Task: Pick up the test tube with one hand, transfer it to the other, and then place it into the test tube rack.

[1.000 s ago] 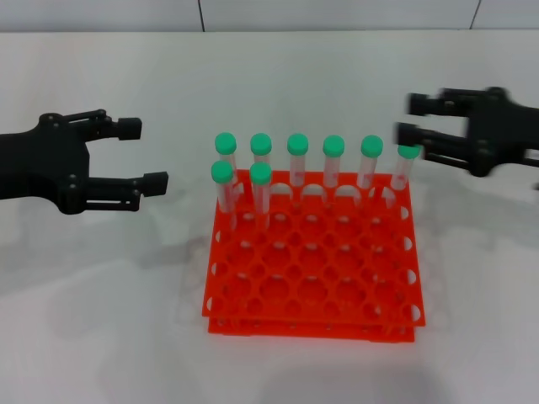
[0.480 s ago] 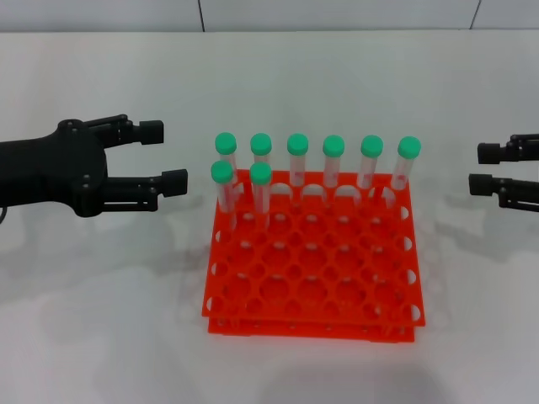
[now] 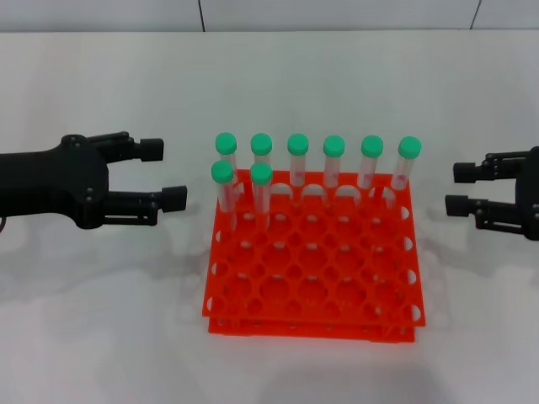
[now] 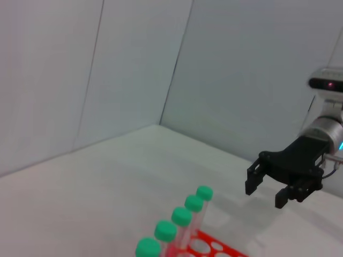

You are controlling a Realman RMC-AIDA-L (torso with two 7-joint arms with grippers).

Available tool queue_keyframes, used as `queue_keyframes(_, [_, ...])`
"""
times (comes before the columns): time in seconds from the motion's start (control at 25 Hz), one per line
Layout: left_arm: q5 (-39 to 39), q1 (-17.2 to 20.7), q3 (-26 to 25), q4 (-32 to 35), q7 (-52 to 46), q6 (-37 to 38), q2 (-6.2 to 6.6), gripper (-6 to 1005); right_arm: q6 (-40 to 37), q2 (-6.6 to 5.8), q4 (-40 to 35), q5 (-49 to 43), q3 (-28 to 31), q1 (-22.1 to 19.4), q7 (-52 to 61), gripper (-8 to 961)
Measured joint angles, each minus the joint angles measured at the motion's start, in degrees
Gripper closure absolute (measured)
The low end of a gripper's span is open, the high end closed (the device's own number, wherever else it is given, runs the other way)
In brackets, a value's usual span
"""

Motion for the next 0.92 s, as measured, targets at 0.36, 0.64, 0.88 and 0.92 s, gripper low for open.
queue_keyframes(0.36, [1.06, 0.30, 0.52, -0.07, 0.01, 0.58, -0.15, 111, -0.88, 1.38, -0.07, -0.28, -0.09, -0.88, -2.11, 470])
queue_keyframes(0.64, [0.76, 0.44, 0.58, -0.05, -0.07, 1.40, -0.19, 111, -2.05, 2.03, -0.23, -0.32, 0.16, -1.22, -2.43, 463])
queue_keyframes(0.88, [0.66, 0.58, 0.52, 0.00, -0.16, 2.09, -0.28, 111, -2.01, 2.38, -0.40, -0.05, 0.27, -2.11, -3.11, 309])
queue_keyframes(0.92, [0.65, 0.60, 0.51, 0.00, -0.16, 2.12, -0.28, 111, -1.93, 2.40, -0.40, -0.03, 0.32, -2.20, -3.11, 309])
